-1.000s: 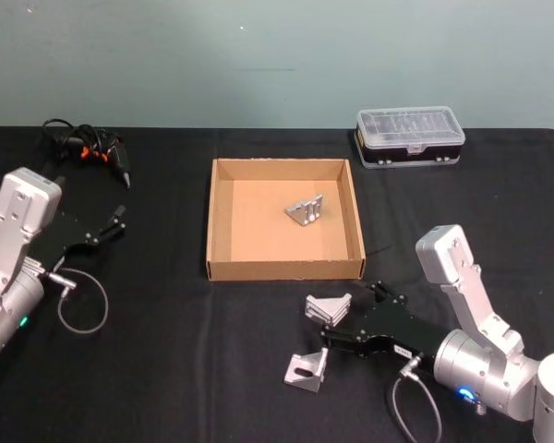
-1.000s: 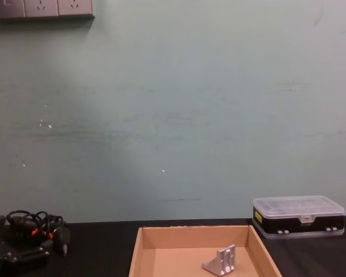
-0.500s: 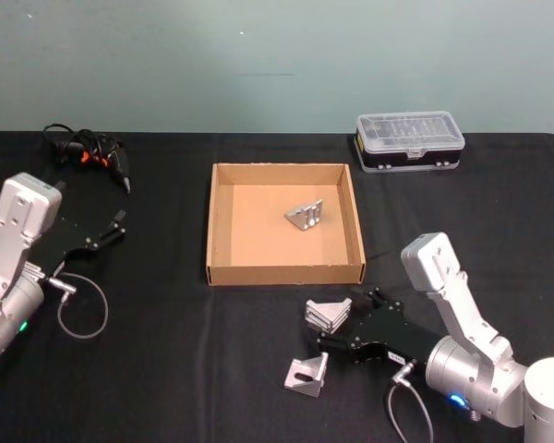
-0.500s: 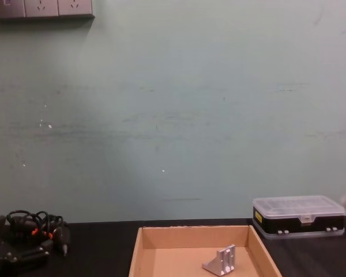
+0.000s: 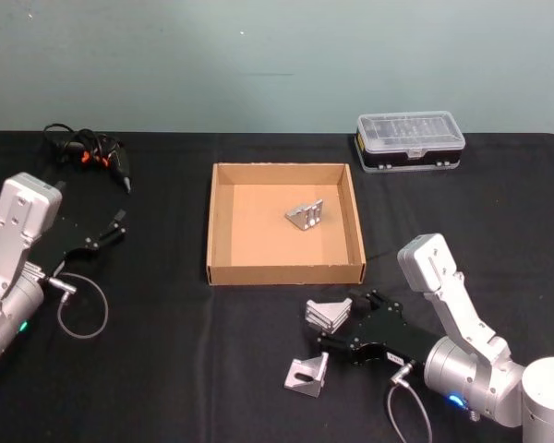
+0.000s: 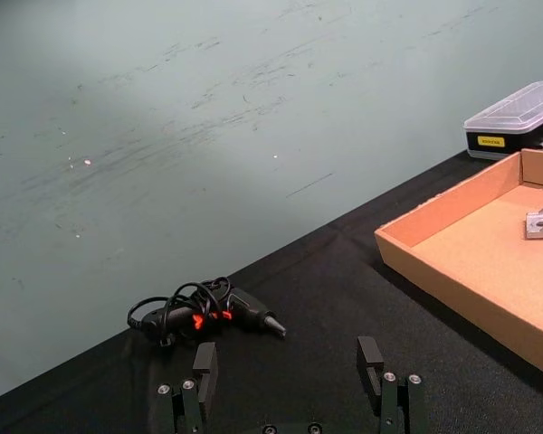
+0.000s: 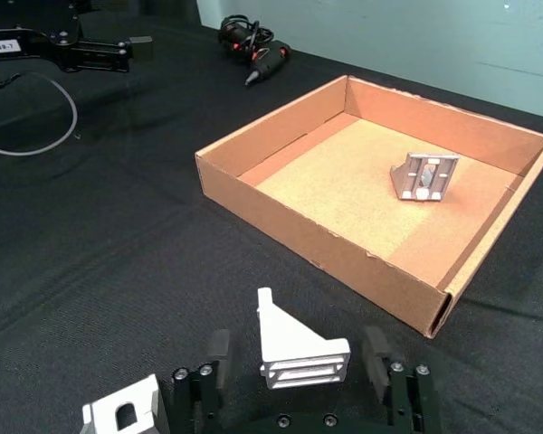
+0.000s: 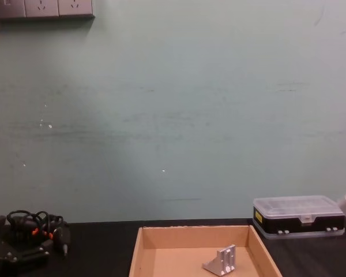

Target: Use one hand to pick up the angle iron from the table and place it into the box.

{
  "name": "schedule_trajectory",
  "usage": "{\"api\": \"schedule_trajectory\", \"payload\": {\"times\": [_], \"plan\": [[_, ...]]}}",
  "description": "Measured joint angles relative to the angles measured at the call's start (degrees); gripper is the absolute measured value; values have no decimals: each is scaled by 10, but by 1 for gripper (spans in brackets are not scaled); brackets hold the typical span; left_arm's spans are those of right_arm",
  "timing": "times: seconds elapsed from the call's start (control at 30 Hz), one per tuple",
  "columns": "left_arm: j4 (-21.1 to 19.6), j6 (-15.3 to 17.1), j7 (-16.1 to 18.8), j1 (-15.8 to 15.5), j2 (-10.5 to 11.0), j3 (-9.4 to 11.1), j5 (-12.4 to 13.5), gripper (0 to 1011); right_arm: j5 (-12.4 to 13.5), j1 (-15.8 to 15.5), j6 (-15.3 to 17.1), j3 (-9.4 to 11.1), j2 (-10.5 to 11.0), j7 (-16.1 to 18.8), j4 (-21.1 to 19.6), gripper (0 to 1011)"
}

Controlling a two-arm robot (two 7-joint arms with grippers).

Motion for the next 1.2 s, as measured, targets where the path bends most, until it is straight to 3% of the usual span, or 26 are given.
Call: {"api": "schedule_trajectory", "payload": {"times": [0.2, 0.27, 0.5, 0.97, 1.2], "plan": [[0, 0, 0, 0, 0, 0, 0, 1011, 1, 0, -1, 0, 0, 0, 0, 812], [0, 0, 0, 0, 0, 0, 0, 1011, 1, 0, -1, 0, 0, 0, 0, 719], [0, 0, 0, 0, 0, 0, 0, 1011, 2, -1, -1, 1, 1, 0, -1, 538], [0, 0, 0, 0, 0, 0, 0, 1011, 2, -1, -2, 1, 1, 0, -1, 538], [0, 0, 0, 0, 0, 0, 0, 1011, 2, -12, -14, 14, 5, 6, -33, 538]]}}
